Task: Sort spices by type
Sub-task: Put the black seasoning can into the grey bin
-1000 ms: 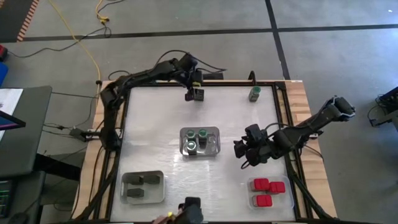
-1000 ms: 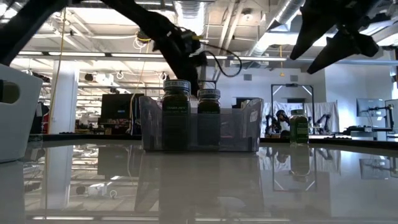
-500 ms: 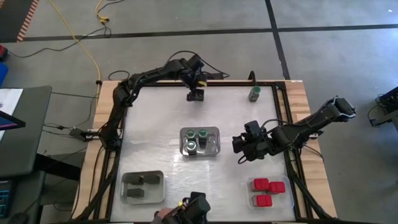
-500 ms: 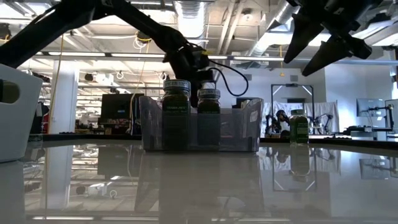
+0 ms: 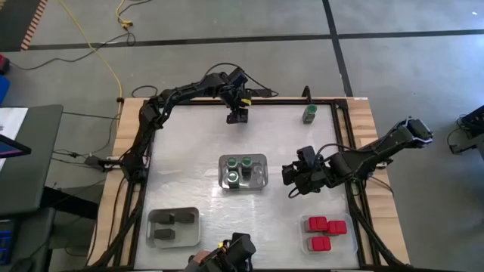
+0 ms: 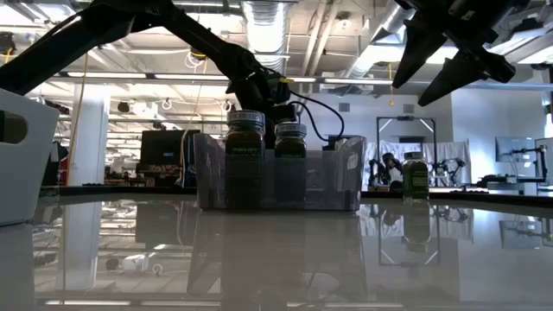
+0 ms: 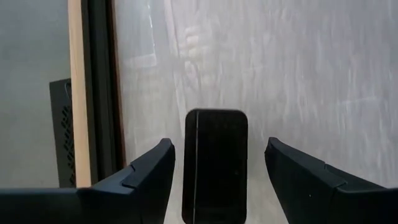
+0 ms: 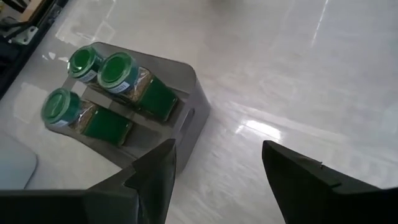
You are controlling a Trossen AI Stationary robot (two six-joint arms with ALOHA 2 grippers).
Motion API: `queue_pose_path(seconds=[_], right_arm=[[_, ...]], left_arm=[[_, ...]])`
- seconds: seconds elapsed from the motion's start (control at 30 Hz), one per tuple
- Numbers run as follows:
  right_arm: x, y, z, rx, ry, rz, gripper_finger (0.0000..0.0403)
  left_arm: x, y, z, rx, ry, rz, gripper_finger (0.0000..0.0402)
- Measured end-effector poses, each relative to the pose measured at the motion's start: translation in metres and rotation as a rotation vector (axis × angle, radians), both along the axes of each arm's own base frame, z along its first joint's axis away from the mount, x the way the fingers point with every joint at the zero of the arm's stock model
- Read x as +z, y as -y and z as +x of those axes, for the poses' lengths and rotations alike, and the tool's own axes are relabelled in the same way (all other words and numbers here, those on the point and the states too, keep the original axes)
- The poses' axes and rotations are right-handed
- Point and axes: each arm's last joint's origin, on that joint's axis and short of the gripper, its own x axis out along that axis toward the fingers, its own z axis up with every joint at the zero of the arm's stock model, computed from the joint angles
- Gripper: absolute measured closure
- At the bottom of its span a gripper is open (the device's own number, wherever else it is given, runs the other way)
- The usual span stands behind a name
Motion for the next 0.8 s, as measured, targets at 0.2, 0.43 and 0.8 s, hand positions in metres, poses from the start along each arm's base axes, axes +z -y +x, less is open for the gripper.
queue_pose_path(seconds=[0.2,0.43,0.8], right_arm=[[0.0,0.0,0.001,-0.001,0.005,0.002,0.0139],[0.001,0.001,0.002,-0.006,0.016,0.006,0.0139],[0.001,0.008,0.004,-0.014,-0.003,-0.015,0.0139]], left_arm=[[-0.005,0.0,0.001,0.01,-0.011,-0.017,0.0184],[-0.006,0.002,0.004,0.001,-0.005,-0.011,0.0253],[0.02,0.017,-0.013,0.094,-0.147,0.045,0.0281]])
